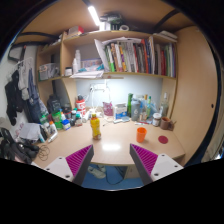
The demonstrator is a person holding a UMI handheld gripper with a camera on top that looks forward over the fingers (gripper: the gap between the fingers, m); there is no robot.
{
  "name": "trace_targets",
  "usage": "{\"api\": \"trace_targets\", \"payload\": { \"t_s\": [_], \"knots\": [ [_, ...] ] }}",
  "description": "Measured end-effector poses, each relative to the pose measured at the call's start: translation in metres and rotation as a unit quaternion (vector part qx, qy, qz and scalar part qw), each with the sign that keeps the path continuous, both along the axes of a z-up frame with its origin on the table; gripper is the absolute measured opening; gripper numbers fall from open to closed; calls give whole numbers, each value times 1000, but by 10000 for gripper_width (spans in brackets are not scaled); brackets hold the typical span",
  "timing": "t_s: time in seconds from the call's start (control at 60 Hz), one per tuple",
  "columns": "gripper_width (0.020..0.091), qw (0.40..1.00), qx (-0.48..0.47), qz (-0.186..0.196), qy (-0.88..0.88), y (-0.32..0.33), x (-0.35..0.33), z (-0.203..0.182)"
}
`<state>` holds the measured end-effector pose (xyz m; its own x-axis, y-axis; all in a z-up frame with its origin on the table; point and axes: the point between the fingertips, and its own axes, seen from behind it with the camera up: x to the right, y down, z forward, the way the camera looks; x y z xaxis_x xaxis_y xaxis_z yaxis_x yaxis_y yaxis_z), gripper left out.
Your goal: Pour water
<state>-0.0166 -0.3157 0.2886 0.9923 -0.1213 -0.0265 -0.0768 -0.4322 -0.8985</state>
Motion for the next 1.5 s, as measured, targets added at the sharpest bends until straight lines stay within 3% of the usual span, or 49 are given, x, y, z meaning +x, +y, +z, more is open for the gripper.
{"api": "trace_targets", "payload": {
  "t_s": [0.383,0.583,0.933,1.117,1.333,1.4,1.45,1.5],
  "knots": [
    [840,998,37,-48,3,-3,36,-10],
    [835,998,62,-19,10,37,38,-49],
    [834,995,88,41,12,235,-33,-158],
    [832,993,92,67,14,333,-76,-189],
    [824,992,109,62,-29,412,-72,-211],
    [755,991,109,62,-53,429,-69,-221],
    [565,991,93,73,-68,433,-74,-232],
    [487,990,101,70,-72,440,-72,-230]
  ]
}}
